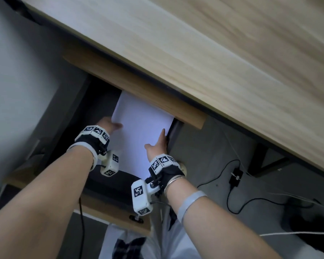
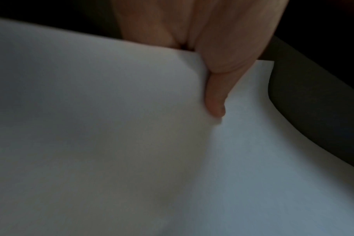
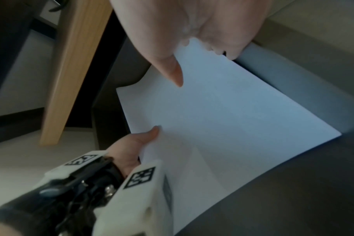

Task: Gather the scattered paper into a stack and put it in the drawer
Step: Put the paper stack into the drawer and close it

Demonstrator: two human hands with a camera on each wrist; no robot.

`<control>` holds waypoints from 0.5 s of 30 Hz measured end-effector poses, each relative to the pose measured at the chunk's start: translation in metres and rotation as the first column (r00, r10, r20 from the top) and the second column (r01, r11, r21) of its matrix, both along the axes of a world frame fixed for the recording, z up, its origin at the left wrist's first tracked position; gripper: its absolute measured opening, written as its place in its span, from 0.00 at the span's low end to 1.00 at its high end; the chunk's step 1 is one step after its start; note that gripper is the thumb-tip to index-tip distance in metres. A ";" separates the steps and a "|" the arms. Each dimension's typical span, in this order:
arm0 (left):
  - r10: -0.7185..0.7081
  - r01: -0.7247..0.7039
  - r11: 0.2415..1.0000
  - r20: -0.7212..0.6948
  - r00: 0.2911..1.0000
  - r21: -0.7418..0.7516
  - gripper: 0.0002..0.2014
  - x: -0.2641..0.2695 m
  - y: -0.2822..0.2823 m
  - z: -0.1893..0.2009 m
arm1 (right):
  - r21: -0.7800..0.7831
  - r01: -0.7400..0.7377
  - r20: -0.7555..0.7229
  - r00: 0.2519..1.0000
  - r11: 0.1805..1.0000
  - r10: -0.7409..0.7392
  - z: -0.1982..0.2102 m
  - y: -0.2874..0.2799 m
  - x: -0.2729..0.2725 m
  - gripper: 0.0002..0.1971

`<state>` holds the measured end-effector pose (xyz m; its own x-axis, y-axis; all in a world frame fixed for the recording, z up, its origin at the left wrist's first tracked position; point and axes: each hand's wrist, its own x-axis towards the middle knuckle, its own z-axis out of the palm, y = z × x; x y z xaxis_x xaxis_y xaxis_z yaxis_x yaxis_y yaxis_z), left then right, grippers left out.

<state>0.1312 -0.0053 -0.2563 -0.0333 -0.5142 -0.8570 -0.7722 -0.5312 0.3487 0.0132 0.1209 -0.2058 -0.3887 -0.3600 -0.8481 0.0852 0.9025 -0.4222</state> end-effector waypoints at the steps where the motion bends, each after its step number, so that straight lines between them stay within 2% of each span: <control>1: 0.001 -0.001 1.000 0.007 1.000 -0.008 0.23 -0.002 0.000 -0.001 | -0.005 -0.005 0.002 1.000 1.000 0.005 0.001 0.000 -0.001 0.39; 6: 0.006 -0.003 0.999 0.078 0.997 -0.037 0.30 -0.006 -0.001 -0.007 | -0.021 0.039 -0.002 0.999 0.999 -0.039 -0.005 0.000 0.000 0.35; 11: 0.008 -0.004 0.993 0.040 0.999 -0.116 0.31 -0.003 0.003 0.000 | -0.034 0.102 -0.014 0.995 0.994 -0.103 -0.003 0.001 -0.002 0.28; 15: 0.032 -0.030 0.985 0.014 0.999 -0.171 0.28 0.006 0.008 0.011 | -0.078 0.069 -0.022 0.997 0.995 -0.071 0.006 0.000 -0.009 0.23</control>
